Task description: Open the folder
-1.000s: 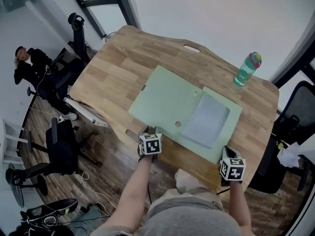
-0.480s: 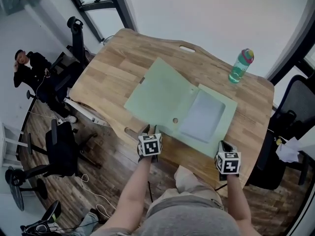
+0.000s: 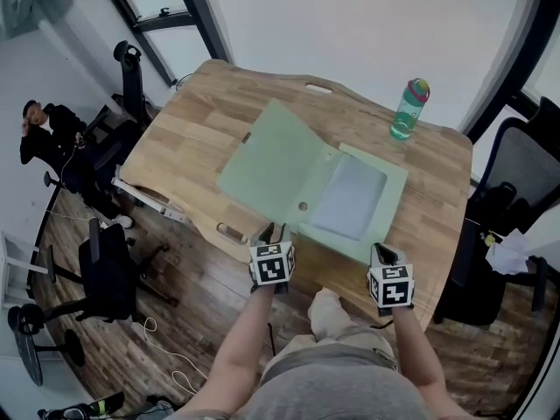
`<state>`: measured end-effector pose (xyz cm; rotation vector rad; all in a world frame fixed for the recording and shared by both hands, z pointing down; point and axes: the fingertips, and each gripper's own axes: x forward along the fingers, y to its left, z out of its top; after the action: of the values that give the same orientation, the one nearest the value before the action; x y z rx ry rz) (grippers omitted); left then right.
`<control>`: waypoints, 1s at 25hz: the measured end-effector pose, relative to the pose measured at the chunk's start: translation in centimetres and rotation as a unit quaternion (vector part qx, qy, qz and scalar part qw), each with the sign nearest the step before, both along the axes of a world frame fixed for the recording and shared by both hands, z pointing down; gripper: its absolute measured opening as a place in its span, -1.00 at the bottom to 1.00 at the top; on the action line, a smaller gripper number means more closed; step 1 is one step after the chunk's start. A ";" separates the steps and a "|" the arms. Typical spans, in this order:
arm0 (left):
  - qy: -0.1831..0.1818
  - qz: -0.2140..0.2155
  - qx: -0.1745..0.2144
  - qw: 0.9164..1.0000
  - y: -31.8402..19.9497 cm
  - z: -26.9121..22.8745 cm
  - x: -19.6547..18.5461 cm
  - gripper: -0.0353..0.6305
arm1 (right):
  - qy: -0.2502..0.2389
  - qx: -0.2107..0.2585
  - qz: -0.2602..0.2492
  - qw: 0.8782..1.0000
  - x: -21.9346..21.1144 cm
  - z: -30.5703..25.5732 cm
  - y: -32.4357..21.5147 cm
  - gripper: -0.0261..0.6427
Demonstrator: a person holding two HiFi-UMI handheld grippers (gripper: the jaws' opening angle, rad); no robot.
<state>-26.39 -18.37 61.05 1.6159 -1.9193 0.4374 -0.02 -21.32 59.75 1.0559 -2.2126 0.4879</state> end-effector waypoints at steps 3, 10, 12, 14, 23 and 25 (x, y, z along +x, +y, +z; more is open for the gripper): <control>0.003 0.012 0.014 1.000 1.1 -1.2 1.7 -0.52 | -0.017 0.007 -0.004 1.000 -0.6 -1.1 1.1 -0.92; 0.023 0.025 0.047 0.998 4.8 -3.8 5.0 -0.59 | -0.048 0.026 -0.012 0.998 -1.2 -3.5 4.4 -0.92; 0.029 0.027 0.057 0.998 6.0 -4.4 5.8 -0.64 | -0.058 0.028 -0.012 0.998 -1.2 -4.1 5.4 -0.92; 0.033 0.027 0.065 0.997 7.3 -5.0 6.5 -0.69 | -0.068 0.030 -0.012 0.997 -1.1 -4.6 6.5 -0.92; 0.051 0.035 0.088 0.994 13.3 -7.0 10.3 -0.88 | -0.100 0.044 -0.030 0.994 -0.6 -6.6 12.0 -0.92; 0.051 0.037 0.092 0.994 14.7 -7.4 10.9 -0.88 | -0.105 0.047 -0.035 0.993 -0.6 -6.9 13.3 -0.92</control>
<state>-15.46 -3.69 53.63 1.7963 -1.8730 0.2068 -0.58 -8.07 52.81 1.0095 -2.4706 0.4880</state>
